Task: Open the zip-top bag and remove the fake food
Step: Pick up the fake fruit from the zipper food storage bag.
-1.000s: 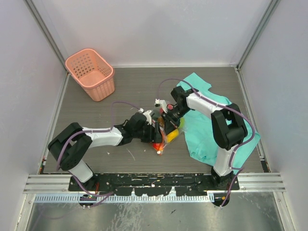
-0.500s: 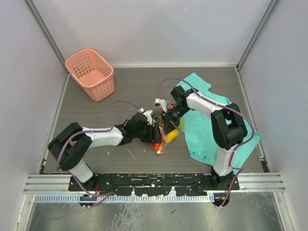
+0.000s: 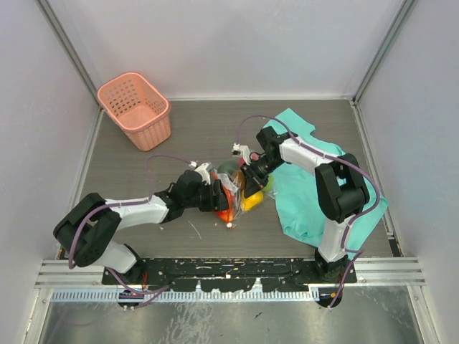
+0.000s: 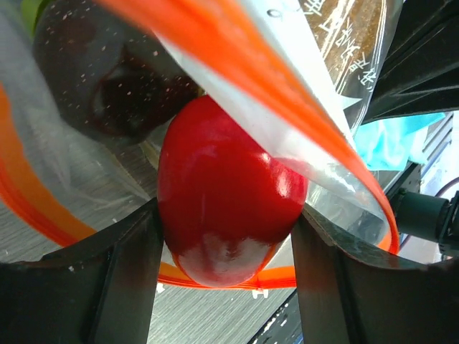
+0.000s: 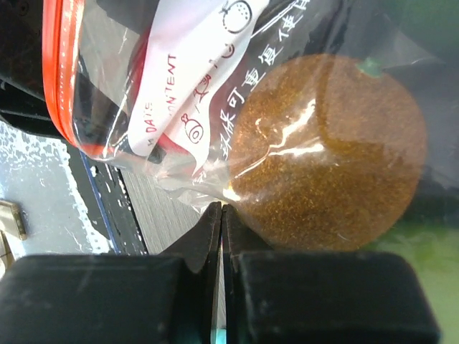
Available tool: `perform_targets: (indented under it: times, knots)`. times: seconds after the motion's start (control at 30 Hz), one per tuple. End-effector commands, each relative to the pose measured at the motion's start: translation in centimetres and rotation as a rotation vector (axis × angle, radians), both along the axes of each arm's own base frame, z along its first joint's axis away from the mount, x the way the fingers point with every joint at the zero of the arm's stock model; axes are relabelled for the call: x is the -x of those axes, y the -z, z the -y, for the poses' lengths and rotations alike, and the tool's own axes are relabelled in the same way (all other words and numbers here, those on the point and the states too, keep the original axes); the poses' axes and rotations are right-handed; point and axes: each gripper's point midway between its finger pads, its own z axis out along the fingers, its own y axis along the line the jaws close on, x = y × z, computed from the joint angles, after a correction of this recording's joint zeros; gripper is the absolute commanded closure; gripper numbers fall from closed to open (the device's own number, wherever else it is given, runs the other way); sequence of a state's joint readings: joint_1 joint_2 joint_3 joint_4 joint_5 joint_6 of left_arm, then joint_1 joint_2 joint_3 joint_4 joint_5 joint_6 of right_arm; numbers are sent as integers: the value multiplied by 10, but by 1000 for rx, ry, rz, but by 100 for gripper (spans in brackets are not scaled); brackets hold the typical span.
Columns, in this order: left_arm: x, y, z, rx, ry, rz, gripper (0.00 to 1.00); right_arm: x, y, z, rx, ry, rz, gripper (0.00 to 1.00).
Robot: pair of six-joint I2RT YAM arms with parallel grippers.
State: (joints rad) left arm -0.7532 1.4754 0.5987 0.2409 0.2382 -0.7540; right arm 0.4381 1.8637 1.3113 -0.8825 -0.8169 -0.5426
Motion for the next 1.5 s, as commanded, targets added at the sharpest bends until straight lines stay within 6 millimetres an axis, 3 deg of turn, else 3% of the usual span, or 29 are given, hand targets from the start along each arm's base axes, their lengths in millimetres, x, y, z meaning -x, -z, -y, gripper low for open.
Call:
perform_targets:
  times: [0.0,0.33,0.5,0.97,1.13,1.47]
  knots:
    - [-16,-30,3,146,-80,67,87,-12,-6,-4,-26,50,44,92]
    - [-22,-37,-11,223,-168,11,90,-43,-9,13,-98,239,36,89]
    - [-21,-41,-15,229,-187,-8,92,-48,-15,19,-137,261,29,88]
    - [-10,-61,-27,278,-204,-37,96,-28,-57,11,-317,126,76,76]
    - [0,-63,-40,230,-199,-12,96,-17,-83,12,-406,47,154,72]
    - [4,-91,-67,158,-205,131,99,-4,-128,14,-483,-29,331,64]
